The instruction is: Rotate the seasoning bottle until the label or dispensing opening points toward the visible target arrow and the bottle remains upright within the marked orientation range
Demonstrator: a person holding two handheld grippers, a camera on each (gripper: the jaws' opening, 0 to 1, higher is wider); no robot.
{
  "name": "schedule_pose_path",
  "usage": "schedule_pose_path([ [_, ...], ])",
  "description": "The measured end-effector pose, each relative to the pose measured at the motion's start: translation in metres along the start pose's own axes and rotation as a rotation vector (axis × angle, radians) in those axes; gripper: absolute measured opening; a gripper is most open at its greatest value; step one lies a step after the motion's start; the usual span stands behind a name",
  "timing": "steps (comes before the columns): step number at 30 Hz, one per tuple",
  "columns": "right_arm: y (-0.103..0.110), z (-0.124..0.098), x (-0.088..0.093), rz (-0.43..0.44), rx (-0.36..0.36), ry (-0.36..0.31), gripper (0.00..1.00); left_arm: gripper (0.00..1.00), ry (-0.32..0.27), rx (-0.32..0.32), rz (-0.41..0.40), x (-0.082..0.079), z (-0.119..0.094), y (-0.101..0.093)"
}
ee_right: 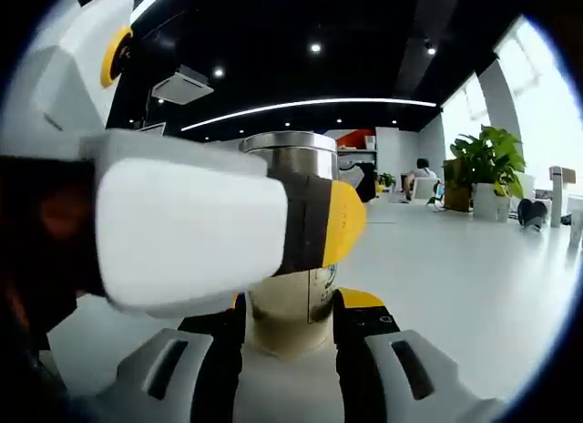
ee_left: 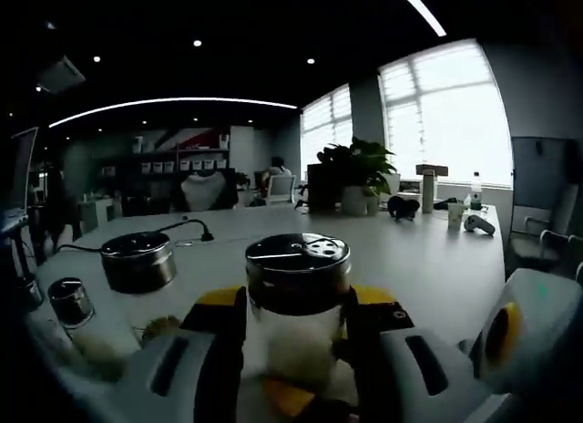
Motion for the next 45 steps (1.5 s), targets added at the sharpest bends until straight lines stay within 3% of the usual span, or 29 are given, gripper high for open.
schedule_pose_path([
  [15, 0.000, 0.000, 0.001, 0.001, -0.001, 0.003, 0.36, 0.50, -0.016, -0.059, -0.007, -0.001, 0.002, -0.008],
  [18, 0.000, 0.000, 0.001, -0.003, -0.005, 0.004, 0.36, 0.52, 0.023, -0.052, -0.016, 0.006, 0.005, -0.008],
  [24, 0.001, -0.001, 0.001, -0.011, -0.010, 0.009, 0.36, 0.54, 0.035, -0.053, -0.013, 0.008, 0.008, -0.008],
  [30, 0.002, -0.001, 0.001, -0.023, -0.011, 0.012, 0.36, 0.45, 0.043, -0.070, 0.021, 0.009, 0.006, -0.002],
  [45, 0.002, 0.000, 0.003, -0.036, -0.037, 0.020, 0.36, 0.44, 0.025, -0.017, 0.023, 0.010, 0.003, 0.002],
])
Point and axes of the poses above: the point that each gripper's makers call its tool centre point, and the gripper's own axes: z roughly forward along the fingers, y roughly to its left, x roughly out of its underside, the point moved 7 cm from there along -z, roughly backward along the fingers, and after that the axes turned 2 degrees about x, right-handed, at the moved point
